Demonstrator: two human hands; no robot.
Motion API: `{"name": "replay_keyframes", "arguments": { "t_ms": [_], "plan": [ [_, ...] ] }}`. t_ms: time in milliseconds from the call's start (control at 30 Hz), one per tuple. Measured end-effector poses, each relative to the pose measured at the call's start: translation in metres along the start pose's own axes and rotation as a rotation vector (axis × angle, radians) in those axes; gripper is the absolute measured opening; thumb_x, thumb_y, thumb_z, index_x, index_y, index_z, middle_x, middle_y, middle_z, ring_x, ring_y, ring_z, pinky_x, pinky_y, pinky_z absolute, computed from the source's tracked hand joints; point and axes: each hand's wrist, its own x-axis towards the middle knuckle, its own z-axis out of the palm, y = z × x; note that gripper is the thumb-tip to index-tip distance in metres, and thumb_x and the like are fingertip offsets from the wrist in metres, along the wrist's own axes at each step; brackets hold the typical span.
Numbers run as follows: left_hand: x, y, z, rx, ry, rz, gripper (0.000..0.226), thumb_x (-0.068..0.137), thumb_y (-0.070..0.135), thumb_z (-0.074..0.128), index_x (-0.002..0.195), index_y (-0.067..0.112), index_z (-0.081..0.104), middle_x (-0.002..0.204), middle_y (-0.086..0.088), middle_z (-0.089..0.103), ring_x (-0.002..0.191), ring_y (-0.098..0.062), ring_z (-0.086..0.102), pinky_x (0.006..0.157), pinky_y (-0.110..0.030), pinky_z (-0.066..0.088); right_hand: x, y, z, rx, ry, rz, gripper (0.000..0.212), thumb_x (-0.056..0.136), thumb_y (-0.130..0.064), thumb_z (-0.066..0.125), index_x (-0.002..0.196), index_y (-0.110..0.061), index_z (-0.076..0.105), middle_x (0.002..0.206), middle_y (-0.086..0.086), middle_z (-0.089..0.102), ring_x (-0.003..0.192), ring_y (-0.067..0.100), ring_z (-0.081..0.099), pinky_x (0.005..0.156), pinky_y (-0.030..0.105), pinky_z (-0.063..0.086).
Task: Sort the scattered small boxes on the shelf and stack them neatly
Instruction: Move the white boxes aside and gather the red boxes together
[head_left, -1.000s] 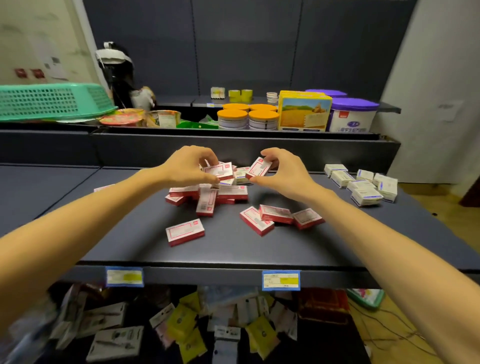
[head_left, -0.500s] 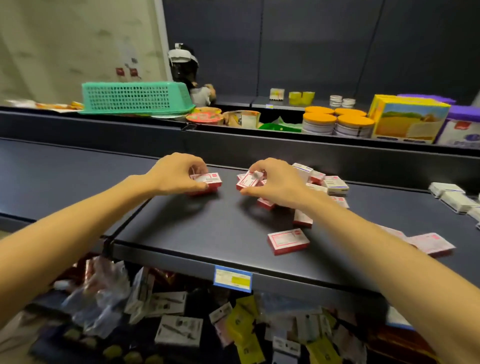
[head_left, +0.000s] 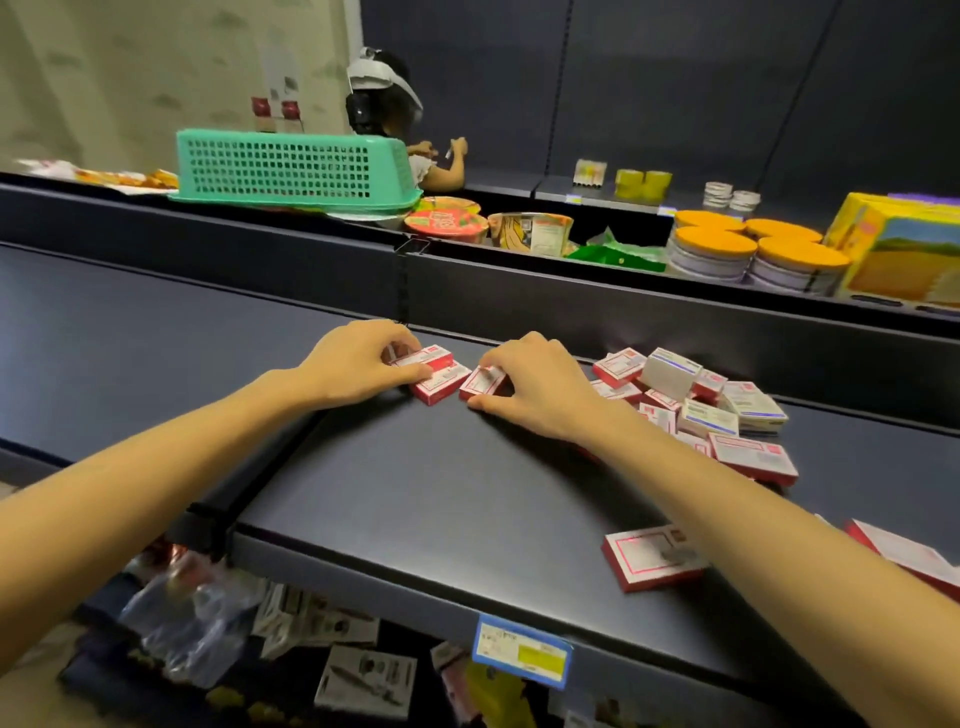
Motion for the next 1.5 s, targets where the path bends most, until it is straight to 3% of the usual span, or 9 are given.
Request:
{"name": "replay_keyframes", "arguments": {
  "t_ms": [167,333,467,567,700,867,1133,1267,1500],
  "plan": [
    [0.033,-0.001,0.005,0.066,-0.049,-0.045,0.05,0.087,0.066,0.059,0.117,0.028,0.067,0.111,0.008,0.067,0.09,-0.01,0.06,0.066,-0.025,0.043,0.018,0.017,0.006,-0.014,0.007,-0.025,0.05,0.089,-0.065,0.056,0.123,-0.029,0.066,0.128,-0.005,0.064,0.115,0.021,0.054,0.091,0.039,0.045],
    [0.052,0.002,0.013,0.127,-0.034,-0.057,0.049,0.092,0.067,0.049,0.114,0.029,0.069,0.113,0.004,0.066,0.095,-0.015,0.061,0.075,-0.035,0.051,0.026,0.024,0.002,0.073,-0.058,-0.02,0.05,0.087,-0.066,0.059,0.117,-0.027,0.069,0.116,-0.006,0.068,0.104,0.018,0.059,0.083,0.04,0.05],
    [0.064,0.02,0.007,0.146,0.08,0.093,0.039,0.094,0.057,0.055,0.114,0.027,0.07,0.113,0.006,0.063,0.095,-0.012,0.062,0.075,-0.031,0.052,0.01,0.035,-0.02,0.263,0.026,0.059,0.036,0.094,-0.047,0.059,0.119,-0.023,0.07,0.123,-0.005,0.067,0.11,0.015,0.06,0.091,0.037,0.052],
    [0.075,0.047,0.003,0.065,0.033,0.243,0.033,0.094,0.052,0.058,0.112,0.027,0.07,0.109,0.007,0.063,0.089,-0.009,0.062,0.074,-0.031,0.055,-0.006,0.061,-0.043,0.122,0.064,0.157,0.03,0.094,-0.037,0.057,0.118,-0.025,0.071,0.121,-0.006,0.069,0.11,0.016,0.062,0.093,0.038,0.052],
    [0.088,0.083,0.016,0.056,-0.035,0.371,0.04,0.092,0.059,0.058,0.116,0.029,0.068,0.11,0.01,0.065,0.093,-0.008,0.062,0.079,-0.033,0.056,-0.031,0.084,-0.059,-0.037,0.003,0.353,0.039,0.091,-0.043,0.059,0.125,-0.025,0.066,0.123,-0.004,0.069,0.112,0.019,0.062,0.096,0.041,0.049],
    [0.093,0.106,0.042,0.142,-0.187,0.407,0.054,0.085,0.072,0.057,0.119,0.03,0.065,0.116,0.008,0.065,0.1,-0.013,0.06,0.082,-0.037,0.056,-0.053,0.087,-0.047,-0.148,-0.074,0.539,0.054,0.086,-0.066,0.056,0.12,-0.025,0.066,0.112,-0.002,0.07,0.102,0.02,0.063,0.086,0.04,0.044],
    [0.089,0.106,0.042,0.085,-0.1,0.462,0.046,0.083,0.055,0.069,0.118,0.025,0.068,0.115,0.003,0.072,0.1,-0.018,0.066,0.084,-0.035,0.055,-0.049,0.08,-0.039,-0.15,-0.021,0.633,0.065,0.078,-0.068,0.064,0.126,-0.025,0.062,0.122,0.003,0.065,0.123,0.026,0.049,0.11,0.048,0.031],
    [0.08,0.084,0.024,-0.003,-0.014,0.454,0.042,0.08,0.056,0.068,0.113,0.029,0.071,0.109,0.009,0.073,0.096,-0.013,0.066,0.076,-0.032,0.054,-0.048,0.059,-0.045,-0.114,0.096,0.621,0.071,0.072,-0.066,0.07,0.129,-0.024,0.061,0.122,0.001,0.064,0.115,0.023,0.053,0.095,0.04,0.045],
    [0.037,0.013,-0.016,-0.003,0.046,0.397,0.05,0.071,0.067,0.061,0.109,0.036,0.068,0.096,0.016,0.069,0.082,-0.009,0.061,0.069,-0.03,0.053,-0.054,-0.027,-0.036,0.101,0.116,0.449,0.069,0.071,-0.06,0.074,0.129,-0.027,0.059,0.125,-0.004,0.062,0.114,0.019,0.054,0.096,0.039,0.047]
  ]
}}
